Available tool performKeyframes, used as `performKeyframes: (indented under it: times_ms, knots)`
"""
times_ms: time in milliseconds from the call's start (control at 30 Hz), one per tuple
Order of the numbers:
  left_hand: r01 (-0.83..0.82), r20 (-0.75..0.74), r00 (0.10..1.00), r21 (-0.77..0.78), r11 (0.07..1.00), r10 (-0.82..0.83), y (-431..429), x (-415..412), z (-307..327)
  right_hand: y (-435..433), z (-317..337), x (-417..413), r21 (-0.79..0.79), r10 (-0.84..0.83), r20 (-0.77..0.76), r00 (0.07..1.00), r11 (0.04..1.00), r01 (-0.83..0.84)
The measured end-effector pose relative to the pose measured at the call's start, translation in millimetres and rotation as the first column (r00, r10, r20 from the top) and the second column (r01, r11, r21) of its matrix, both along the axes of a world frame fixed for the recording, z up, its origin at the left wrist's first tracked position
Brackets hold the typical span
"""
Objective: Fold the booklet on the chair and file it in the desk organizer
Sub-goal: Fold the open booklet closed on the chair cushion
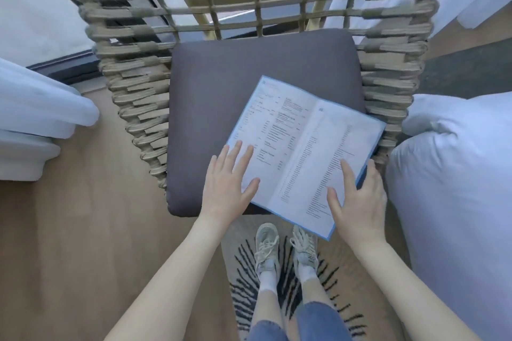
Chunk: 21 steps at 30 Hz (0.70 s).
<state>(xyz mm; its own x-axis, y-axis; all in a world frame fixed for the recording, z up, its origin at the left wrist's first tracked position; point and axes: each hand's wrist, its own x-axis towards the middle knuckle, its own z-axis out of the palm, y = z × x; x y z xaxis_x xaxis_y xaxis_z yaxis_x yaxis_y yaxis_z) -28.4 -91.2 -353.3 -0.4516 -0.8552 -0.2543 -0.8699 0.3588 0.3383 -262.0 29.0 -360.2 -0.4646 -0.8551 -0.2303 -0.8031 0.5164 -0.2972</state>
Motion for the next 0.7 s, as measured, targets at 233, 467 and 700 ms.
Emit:
performKeyframes:
  times_ms: [233, 467, 700]
  knots:
    - [-0.053, 0.062, 0.997, 0.042, 0.998, 0.050, 6.2, 5.8, -69.3, 14.4, -54.9, 19.0, 0.056, -0.119, 0.078, 0.990, 0.992, 0.115]
    - [-0.095, 0.088, 0.992, 0.029, 0.995, 0.092, 11.6, 6.3, -75.1, 7.5, -63.1, 16.3, 0.049, -0.070, 0.030, 0.997, 0.996, 0.068]
    - [-0.193, 0.118, 0.975, 0.031, 0.981, 0.188, 32.2, 14.4, -68.7, -16.6, -63.3, -4.7, 0.019, 0.083, 0.016, 0.996, 0.996, -0.083]
